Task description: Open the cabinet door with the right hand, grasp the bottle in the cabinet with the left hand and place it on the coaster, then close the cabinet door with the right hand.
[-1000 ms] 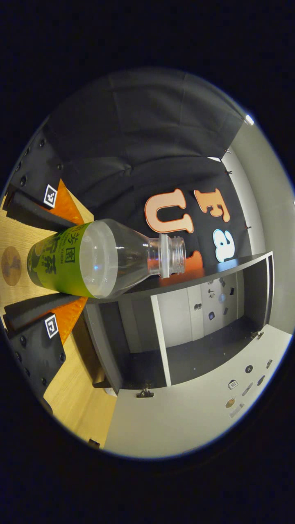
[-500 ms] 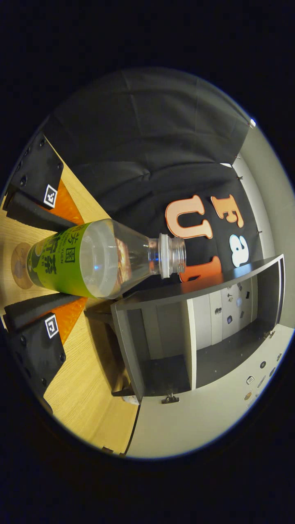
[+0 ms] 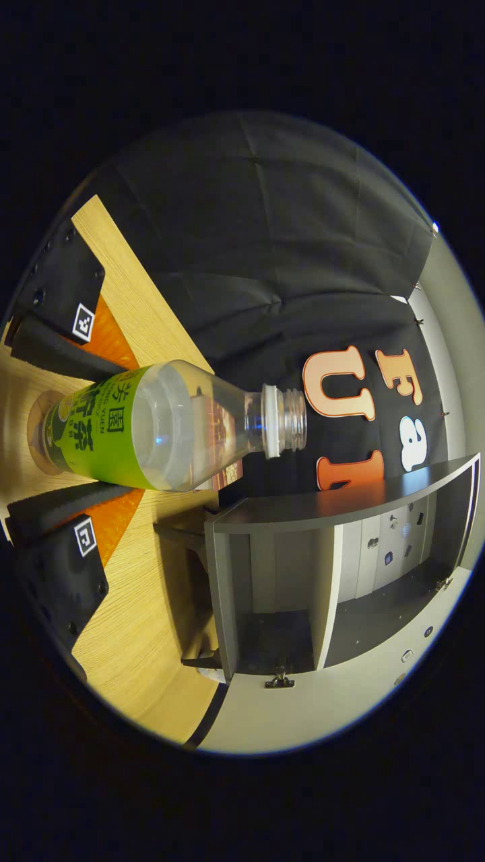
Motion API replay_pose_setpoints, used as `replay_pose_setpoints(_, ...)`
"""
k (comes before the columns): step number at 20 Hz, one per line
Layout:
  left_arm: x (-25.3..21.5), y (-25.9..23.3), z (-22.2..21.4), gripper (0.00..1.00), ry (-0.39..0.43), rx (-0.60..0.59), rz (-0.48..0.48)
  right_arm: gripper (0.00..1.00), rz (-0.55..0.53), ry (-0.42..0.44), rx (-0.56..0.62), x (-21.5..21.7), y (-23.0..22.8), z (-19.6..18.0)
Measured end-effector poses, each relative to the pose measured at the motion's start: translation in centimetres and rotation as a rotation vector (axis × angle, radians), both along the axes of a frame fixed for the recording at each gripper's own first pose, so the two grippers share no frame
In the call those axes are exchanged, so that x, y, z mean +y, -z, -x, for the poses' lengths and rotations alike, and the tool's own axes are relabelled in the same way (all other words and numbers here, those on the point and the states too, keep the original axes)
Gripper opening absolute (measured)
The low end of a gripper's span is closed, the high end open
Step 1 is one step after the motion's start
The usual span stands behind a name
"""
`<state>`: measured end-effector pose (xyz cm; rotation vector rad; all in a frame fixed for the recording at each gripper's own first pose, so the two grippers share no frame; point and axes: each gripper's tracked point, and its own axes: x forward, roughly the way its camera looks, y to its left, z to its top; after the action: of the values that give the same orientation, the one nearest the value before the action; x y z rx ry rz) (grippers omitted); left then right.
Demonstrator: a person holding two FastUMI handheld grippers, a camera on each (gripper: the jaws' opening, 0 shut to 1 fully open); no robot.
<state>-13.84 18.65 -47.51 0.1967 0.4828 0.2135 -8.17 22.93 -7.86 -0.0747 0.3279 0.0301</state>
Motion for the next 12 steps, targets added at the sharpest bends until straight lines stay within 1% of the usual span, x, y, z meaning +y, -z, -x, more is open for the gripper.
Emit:
replay_pose_setpoints(3,0.7,1.0,0.6,0.8,-0.019,0.018,-0.007,0.87,-0.002,0.0,-0.004,-0.3,-0.1,0.1)
replay_pose_setpoints(7,1.0,2.0,1.6,0.8,-0.042,0.034,0.026,0.87,0.0,0.009,0.0,-1.0,0.0,0.6)
replay_pose_setpoints(10,1.3,2.1,1.9,0.8,-0.03,0.031,0.025,0.87,-0.006,0.016,-0.001,-1.5,0.0,1.1)
replay_pose_setpoints(12,1.1,2.2,1.8,0.81,-0.002,0.04,0.01,0.87,-0.009,0.021,-0.002,-2.0,0.0,1.1)
